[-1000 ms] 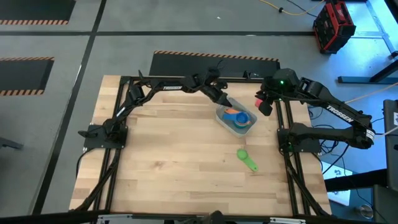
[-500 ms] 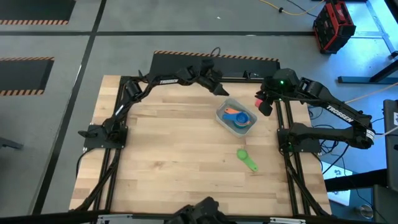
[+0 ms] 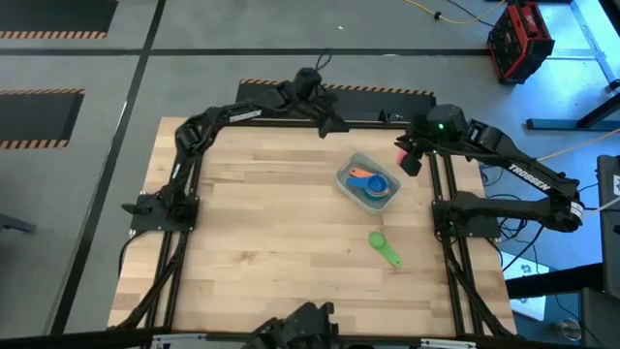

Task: Nest measuring cups in basket
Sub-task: Stack the red measuring cup on top of the blue measuring cup in the bin

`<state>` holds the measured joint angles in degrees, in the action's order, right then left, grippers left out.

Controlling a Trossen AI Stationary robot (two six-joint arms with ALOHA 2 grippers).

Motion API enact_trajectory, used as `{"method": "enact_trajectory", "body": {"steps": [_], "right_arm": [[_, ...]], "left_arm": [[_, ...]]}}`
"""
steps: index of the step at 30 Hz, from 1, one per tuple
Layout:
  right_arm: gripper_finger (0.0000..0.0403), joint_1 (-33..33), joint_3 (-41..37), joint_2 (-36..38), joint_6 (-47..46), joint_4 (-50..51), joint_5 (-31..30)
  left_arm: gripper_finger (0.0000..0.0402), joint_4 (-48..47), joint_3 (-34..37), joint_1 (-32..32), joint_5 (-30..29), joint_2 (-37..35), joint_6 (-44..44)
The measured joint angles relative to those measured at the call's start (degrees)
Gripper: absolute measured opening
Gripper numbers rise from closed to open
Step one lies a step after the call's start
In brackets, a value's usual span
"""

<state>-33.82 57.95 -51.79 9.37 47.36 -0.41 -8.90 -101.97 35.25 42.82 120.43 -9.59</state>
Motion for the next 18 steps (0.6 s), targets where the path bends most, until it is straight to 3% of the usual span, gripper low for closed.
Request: {"method": "enact_trajectory", "body": {"steps": [8, 13, 18], "right_arm": [[0.0073, -3.5, 0.0, -4.0, 3.3, -0.5, -0.6], [0.0073, -7.5, 0.0, -8.3, 6.4, -1.2, -1.5], [0.0073, -12.7, 0.0, -13.0, 9.6, -1.8, -7.6]], "left_arm": [[0.0134, -20.2, 0.0, -3.2, -13.6, -9.6, 18.9], [0.0134, -26.6, -0.1, -7.2, -13.9, -11.8, 22.2], [0.0134, -29.2, -0.1, -11.8, -15.5, -11.4, 22.9]]}}
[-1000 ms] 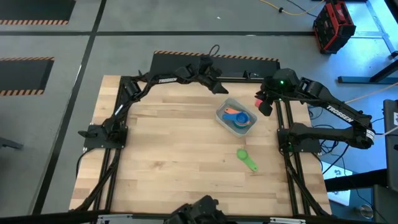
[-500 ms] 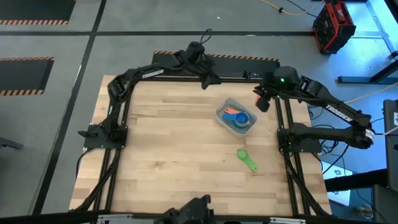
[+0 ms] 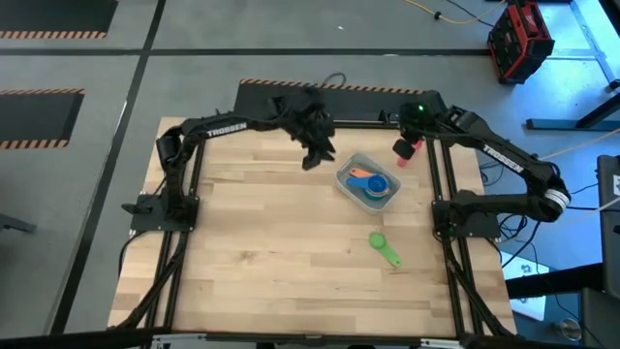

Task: Nest measuring cups in basket
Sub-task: Stack the red measuring cup on top of the blue measuring cup in the bin

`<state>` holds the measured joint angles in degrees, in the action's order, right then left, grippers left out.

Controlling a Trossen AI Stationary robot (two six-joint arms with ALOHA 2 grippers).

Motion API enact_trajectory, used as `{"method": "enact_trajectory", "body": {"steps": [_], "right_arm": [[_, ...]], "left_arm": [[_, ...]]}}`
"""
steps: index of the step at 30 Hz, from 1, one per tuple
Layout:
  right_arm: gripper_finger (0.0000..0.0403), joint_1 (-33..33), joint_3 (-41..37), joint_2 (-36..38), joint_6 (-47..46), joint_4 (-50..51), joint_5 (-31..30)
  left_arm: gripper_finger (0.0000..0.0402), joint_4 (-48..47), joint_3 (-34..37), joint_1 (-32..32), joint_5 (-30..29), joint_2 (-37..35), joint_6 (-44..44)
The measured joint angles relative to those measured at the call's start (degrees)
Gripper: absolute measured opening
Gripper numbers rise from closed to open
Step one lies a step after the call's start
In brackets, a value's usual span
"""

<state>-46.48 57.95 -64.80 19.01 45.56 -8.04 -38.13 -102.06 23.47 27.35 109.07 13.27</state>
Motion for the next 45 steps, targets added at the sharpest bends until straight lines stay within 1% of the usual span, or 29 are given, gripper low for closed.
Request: {"method": "enact_trajectory", "body": {"steps": [2, 7, 12, 17, 19, 22, 25, 27, 30, 31, 36, 45], "right_arm": [[0.0073, -2.3, 0.0, -2.0, 1.1, -0.3, -1.0], [0.0073, -7.2, 0.0, -7.3, 3.9, -1.2, -1.0], [0.0073, -11.0, 0.7, -12.9, 4.0, -1.2, -1.0], [0.0073, -13.5, 5.0, -19.1, 3.7, 2.1, -1.0], [0.0073, -14.1, 7.4, -21.8, 2.3, 4.1, -1.0], [0.0073, -14.8, 11.1, -25.8, -2.0, 8.1, -0.9], [0.0073, -15.6, 13.2, -29.6, -6.7, 12.7, -0.7], [0.0073, -16.0, 13.5, -31.5, -8.5, 15.0, 1.2], [0.0073, -16.2, 12.8, -33.8, -9.8, 15.4, 5.5], [0.0073, -16.2, 12.6, -34.5, -9.8, 15.2, 6.2], [0.0073, -16.2, 12.3, -36.6, -10.0, 12.7, 6.2], [0.0073, -16.4, 12.3, -37.2, -12.7, 8.6, 5.9]], "left_arm": [[0.0134, -0.8, 0.1, -1.8, -1.8, 0.5, 1.0], [0.0134, -0.8, 0.1, -5.6, -5.4, 0.3, 2.4], [0.0134, -1.1, 0.1, -7.6, -5.7, 0.4, 2.4], [0.0134, -2.1, 0.1, -8.4, -5.8, 0.5, 2.3], [0.0134, -2.5, 0.1, -8.5, -5.8, 0.5, 2.3], [0.0134, -2.6, 0.1, -8.5, -5.8, 0.5, 2.0], [0.0134, -3.5, 0.1, -8.5, -5.8, 0.5, 1.9], [0.0134, -3.8, 0.1, -8.5, -5.8, 0.5, 1.9], [0.0134, -3.9, 0.1, -8.5, -5.8, 0.5, 1.9], [0.0134, -3.9, 0.1, -8.5, -5.8, 0.5, 1.9], [0.0134, -3.9, 0.1, -8.5, -5.8, 0.5, 1.9], [0.0134, -3.9, 0.1, -8.5, -5.8, 0.5, 2.0]]}}
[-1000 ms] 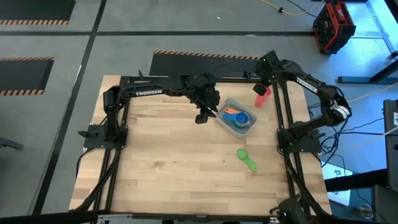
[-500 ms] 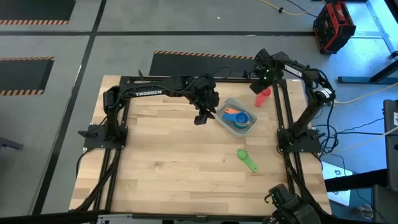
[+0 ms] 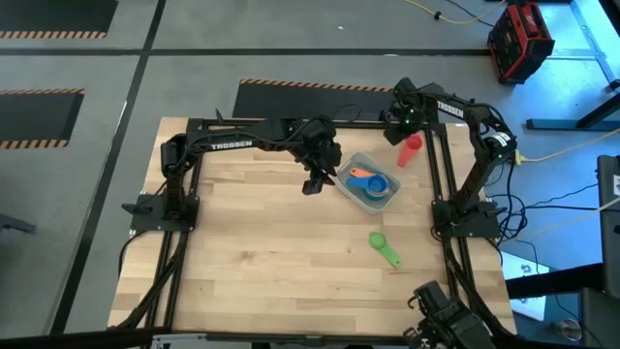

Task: Nest measuring cups in basket
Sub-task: Stack the red measuring cup on top of the blue measuring cup in the bin

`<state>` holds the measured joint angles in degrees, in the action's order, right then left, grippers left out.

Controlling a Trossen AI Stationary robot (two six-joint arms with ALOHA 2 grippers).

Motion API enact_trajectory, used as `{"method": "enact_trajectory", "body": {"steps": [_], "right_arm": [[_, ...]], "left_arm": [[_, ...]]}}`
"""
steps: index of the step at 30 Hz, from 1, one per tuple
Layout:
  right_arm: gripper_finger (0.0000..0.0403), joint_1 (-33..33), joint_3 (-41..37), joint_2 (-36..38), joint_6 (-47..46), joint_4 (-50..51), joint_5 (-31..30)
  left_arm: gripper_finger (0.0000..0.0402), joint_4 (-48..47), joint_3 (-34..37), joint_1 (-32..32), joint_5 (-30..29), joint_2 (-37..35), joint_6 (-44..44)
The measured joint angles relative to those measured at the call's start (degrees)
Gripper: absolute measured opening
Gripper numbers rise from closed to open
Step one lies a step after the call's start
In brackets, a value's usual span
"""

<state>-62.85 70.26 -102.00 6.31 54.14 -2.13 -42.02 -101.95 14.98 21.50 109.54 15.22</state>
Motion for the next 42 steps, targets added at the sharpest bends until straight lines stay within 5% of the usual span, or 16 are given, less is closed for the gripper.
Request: {"method": "enact_trajectory", "body": {"steps": [6, 42], "right_arm": [[0.0073, 0.0, 0.0, 0.0, -2.4, -0.1, -4.2], [0.0073, -0.2, -5.2, 0.0, -7.8, -5.5, -3.9]], "left_arm": [[0.0134, 0.0, 0.0, 0.0, 0.0, 0.0, 0.0], [0.0134, 0.0, 0.0, 0.0, 0.0, 0.0, 0.0]]}}
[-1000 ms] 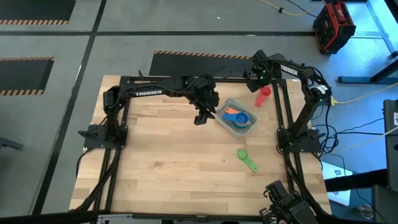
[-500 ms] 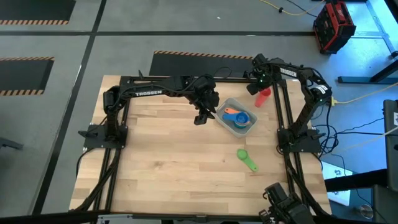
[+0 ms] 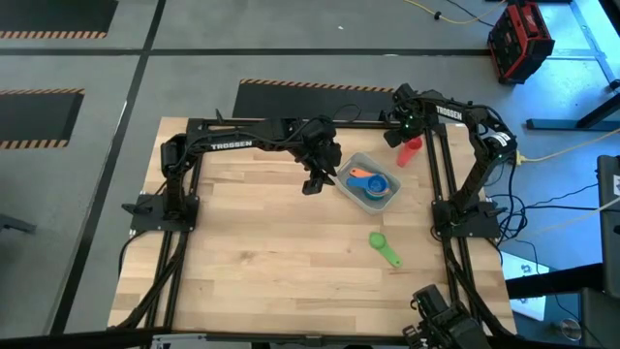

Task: Nest measuring cups in basket
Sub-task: Stack the red measuring cup on top of the blue measuring cup in the bin

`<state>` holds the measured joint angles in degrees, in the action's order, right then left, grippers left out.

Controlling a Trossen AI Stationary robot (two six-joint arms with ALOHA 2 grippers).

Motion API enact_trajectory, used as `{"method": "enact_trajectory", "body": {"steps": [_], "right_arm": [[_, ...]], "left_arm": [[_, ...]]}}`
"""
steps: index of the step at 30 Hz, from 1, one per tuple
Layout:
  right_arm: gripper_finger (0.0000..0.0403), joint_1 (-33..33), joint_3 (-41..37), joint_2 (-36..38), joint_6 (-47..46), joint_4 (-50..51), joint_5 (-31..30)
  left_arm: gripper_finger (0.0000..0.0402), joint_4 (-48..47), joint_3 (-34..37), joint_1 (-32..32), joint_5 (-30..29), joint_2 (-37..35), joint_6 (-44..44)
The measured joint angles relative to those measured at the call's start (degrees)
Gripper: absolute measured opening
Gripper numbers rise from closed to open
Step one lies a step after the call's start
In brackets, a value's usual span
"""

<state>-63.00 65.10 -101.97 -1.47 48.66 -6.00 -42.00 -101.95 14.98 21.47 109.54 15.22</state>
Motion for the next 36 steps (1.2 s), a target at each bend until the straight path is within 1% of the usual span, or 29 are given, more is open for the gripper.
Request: {"method": "enact_trajectory", "body": {"steps": [10, 13, 16, 36], "right_arm": [[0.0072, 0.0, 0.0, 0.0, -3.8, 0.4, 0.0], [0.0072, 0.0, 0.0, 0.0, -5.7, 0.4, -1.5], [0.0072, 0.0, 0.0, 0.0, -6.0, 0.4, -2.4], [0.0072, 0.2, 0.1, -1.1, -9.0, 0.4, -2.5]], "left_arm": [[0.0134, 0.0, 0.0, 0.0, 0.0, 0.0, 0.0], [0.0134, 0.0, 0.0, 0.0, 0.0, 0.0, 0.0], [0.0134, 0.0, 0.0, 0.0, 0.0, 0.0, 0.0], [0.0134, 0.0, 0.0, 0.0, 0.0, 0.0, 0.0]]}}
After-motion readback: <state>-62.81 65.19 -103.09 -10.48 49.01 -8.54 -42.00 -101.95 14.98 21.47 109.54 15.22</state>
